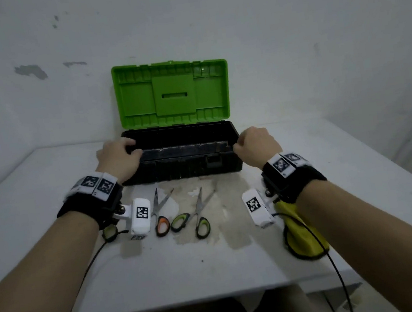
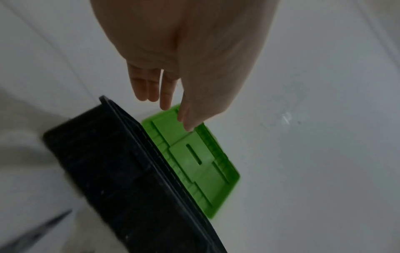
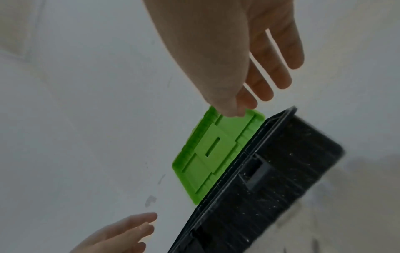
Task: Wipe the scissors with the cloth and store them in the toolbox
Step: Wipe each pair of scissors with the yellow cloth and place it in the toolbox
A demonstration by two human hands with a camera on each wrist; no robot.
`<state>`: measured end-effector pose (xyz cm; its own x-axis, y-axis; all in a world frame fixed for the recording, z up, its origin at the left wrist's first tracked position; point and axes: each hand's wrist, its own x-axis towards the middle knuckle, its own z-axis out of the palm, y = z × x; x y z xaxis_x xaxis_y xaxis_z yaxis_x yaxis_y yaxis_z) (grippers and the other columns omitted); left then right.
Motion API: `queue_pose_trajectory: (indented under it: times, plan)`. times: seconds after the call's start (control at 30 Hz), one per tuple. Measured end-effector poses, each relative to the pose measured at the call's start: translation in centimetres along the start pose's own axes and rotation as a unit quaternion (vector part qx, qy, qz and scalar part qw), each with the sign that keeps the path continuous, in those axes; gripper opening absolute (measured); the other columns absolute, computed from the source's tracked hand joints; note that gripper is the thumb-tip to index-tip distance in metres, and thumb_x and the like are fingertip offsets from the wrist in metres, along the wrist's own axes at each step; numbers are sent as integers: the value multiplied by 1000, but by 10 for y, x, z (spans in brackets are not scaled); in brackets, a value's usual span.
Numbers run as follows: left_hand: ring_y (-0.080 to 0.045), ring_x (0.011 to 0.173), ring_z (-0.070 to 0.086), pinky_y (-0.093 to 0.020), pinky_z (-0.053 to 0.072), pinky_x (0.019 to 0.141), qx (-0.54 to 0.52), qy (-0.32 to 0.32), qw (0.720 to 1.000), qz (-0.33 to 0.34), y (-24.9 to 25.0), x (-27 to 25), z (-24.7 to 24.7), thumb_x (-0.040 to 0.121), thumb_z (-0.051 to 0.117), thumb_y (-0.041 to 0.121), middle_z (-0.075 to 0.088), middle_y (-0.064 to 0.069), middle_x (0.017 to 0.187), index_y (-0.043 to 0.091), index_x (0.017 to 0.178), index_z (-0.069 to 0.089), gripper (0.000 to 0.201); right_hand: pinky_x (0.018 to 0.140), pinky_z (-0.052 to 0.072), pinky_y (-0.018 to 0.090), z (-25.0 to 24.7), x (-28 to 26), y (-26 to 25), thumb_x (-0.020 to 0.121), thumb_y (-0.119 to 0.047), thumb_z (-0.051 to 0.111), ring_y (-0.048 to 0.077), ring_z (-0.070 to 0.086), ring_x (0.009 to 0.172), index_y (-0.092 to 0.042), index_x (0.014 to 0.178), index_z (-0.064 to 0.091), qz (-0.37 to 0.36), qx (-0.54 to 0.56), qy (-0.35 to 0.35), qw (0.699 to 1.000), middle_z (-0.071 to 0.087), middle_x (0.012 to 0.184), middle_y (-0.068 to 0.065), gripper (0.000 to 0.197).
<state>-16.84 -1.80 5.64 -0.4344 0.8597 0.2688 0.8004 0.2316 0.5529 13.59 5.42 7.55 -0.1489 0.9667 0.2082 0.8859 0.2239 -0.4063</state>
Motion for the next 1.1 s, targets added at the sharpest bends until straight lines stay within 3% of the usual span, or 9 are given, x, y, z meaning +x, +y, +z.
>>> queue_pose_trajectory:
  times: [0.13,0.3,0.43,0.57,0.67,0.77,0.93,1.03,1.1]
  plan:
    - [-24,110,61,-35,47,98,-41,-99,994,35,36,-51,26,94,63,31,67,-4,116,18,118,67,27,73,52,34,-14,-47,48,82,-26,59,35,63,83,-9,90,71,50,-10,-10,999,67,95,15,22]
    - [-20,100,62,-32,49,87,-35,-204,977,45,51,-93,52,96,61,32,68,-2,113,19,114,67,23,73,49,33,-7,-65,103,88,-31,61,33,62,97,-6,114,60,103,-64,-74,990,62,114,15,35]
    - [-21,109,60,-31,47,94,66,-234,969,45,49,-107,60,96,60,35,63,-4,127,17,127,62,36,68,49,33,7,-60,116,85,-43,64,30,61,85,-8,102,59,102,-87,-108,985,64,107,15,39]
    - [-23,117,59,-29,46,99,147,-267,951,53,47,-110,67,93,64,32,63,-4,132,17,130,62,40,87,51,42,14,-47,117,81,-55,64,33,57,108,-15,126,51,72,-118,-100,985,54,124,13,62]
    - [-21,115,61,-26,46,95,166,-270,946,64,46,-108,70,91,69,26,65,-3,128,17,128,65,38,73,51,35,21,-38,116,83,-38,69,29,60,97,-13,120,55,61,-133,-152,978,61,116,12,48]
    - [-20,110,62,-26,48,92,164,-271,946,65,46,-107,71,92,65,24,66,-3,125,19,124,67,32,66,46,32,19,-32,115,91,-23,59,29,59,82,-9,102,61,53,-115,-125,984,66,104,14,18]
    - [-17,88,56,-27,43,76,95,-260,959,55,47,-107,63,98,52,29,62,1,102,21,108,62,16,71,45,34,3,-36,108,96,-24,49,28,58,84,-13,91,63,31,127,-84,988,63,87,8,18]
    - [-16,70,59,-29,46,63,-46,-253,966,7,46,-108,63,98,49,23,65,0,86,19,96,56,8,84,52,44,-1,-46,93,100,-19,47,32,63,92,-14,99,63,55,363,-101,925,67,100,15,16]
    - [-18,60,55,-31,45,57,-142,-233,961,-31,47,-111,67,96,50,21,63,-4,75,17,91,56,9,85,54,42,-3,-53,81,101,-17,47,30,64,95,-10,112,59,75,474,-109,870,67,109,17,18]
